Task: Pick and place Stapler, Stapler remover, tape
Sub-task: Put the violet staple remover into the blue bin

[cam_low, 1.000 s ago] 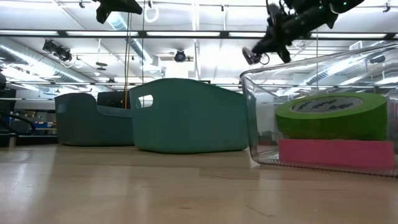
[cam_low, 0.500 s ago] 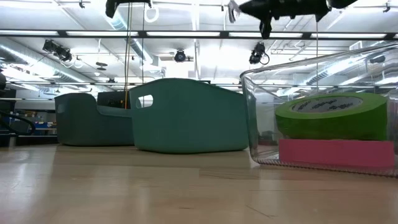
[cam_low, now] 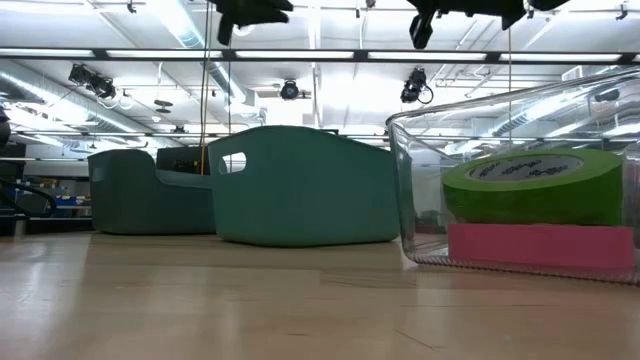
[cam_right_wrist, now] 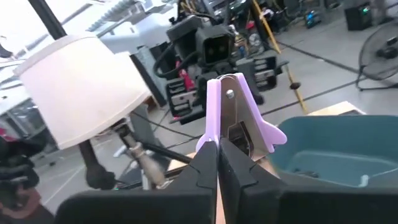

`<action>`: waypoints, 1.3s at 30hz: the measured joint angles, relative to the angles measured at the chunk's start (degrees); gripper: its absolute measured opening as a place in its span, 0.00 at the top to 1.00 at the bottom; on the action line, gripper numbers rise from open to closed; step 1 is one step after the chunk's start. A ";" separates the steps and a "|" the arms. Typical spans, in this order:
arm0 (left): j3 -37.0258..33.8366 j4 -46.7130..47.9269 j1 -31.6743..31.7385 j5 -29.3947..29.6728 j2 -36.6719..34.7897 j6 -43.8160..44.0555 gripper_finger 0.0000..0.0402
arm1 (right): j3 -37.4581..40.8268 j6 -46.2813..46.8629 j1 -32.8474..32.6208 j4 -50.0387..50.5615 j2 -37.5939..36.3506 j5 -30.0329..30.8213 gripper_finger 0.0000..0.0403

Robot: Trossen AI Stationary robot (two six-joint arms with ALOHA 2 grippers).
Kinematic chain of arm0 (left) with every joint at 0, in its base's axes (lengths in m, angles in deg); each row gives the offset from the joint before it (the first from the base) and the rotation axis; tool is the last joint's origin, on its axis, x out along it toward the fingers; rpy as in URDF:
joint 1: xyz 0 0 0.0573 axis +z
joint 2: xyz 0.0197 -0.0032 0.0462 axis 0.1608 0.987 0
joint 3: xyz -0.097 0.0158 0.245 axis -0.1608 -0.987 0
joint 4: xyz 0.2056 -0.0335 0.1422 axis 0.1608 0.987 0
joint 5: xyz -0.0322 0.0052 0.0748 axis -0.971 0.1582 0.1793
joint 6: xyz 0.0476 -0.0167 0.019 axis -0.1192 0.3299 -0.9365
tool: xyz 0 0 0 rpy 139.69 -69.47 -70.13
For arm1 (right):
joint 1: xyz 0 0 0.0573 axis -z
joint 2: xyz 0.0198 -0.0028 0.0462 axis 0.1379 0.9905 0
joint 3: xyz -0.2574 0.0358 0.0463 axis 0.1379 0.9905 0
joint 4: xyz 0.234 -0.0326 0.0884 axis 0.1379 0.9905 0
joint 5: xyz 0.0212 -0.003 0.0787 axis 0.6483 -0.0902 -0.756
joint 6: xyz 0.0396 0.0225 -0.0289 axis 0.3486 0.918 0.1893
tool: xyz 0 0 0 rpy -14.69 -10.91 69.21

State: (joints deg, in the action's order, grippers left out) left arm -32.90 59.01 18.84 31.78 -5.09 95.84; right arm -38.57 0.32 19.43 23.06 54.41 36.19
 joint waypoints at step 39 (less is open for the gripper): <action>0.02 -26.17 0.87 -19.82 8.26 3.75 0.38 | 0.00 16.26 -3.96 -8.33 6.63 -19.26 1.00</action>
State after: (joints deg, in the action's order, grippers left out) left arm -32.87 32.84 19.71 11.96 3.16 99.60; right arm -38.57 16.58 15.47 14.73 61.05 16.93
